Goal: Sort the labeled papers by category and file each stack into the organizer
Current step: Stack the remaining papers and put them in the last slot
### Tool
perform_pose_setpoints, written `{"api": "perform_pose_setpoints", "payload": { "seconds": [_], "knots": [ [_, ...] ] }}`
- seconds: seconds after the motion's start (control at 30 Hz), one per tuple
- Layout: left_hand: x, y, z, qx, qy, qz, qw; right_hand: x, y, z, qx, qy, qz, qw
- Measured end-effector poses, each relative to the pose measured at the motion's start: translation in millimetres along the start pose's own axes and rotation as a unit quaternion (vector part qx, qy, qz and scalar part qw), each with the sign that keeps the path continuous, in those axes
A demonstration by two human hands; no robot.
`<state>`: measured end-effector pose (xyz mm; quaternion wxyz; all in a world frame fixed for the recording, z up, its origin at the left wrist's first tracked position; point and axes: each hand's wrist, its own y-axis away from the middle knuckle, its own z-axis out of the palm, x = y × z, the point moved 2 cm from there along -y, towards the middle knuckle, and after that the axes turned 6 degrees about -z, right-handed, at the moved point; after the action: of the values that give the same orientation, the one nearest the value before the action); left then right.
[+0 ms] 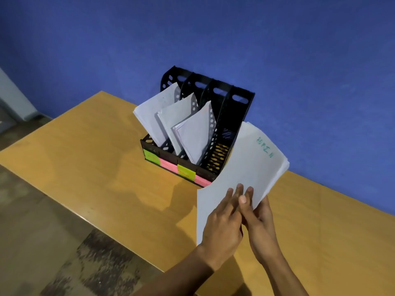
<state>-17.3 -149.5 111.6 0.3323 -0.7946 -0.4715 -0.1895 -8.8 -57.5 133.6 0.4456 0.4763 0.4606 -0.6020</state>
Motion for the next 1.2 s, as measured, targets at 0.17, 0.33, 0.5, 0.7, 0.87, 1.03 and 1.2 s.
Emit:
{"api": "perform_pose_setpoints", "payload": {
  "seconds": [0.17,0.33,0.5,0.7,0.87,1.03,1.2],
  "knots": [
    [3.9,8.3,4.9,-0.01,-0.05,0.015,0.999,10.2,9.3,4.4,0.059,-0.057,0.061,0.995],
    [1.1,23.1,18.4,-0.081,-0.051,0.005,0.995,20.0,20.0,-1.0,0.132,-0.093,0.128,0.979],
    [-5.5,37.8,32.0,-0.156,-0.046,-0.007,0.987,31.7,29.4,-12.4,0.157,-0.072,0.142,0.975],
    [-7.9,48.8,30.8,-0.198,-0.02,-0.017,0.98,35.7,40.5,-18.4,0.191,-0.052,0.145,0.969],
    [-13.5,49.8,13.7,-0.219,-0.024,0.017,0.975,31.0,47.8,-5.1,0.208,-0.069,0.128,0.967],
    [-36.8,53.1,-20.0,-0.186,-0.06,-0.003,0.981,27.7,50.7,44.8,0.196,-0.026,0.085,0.976],
    [-61.5,22.7,-65.5,-0.136,-0.068,-0.007,0.988,13.0,32.7,93.5,0.113,0.036,0.008,0.993]
  ]
}}
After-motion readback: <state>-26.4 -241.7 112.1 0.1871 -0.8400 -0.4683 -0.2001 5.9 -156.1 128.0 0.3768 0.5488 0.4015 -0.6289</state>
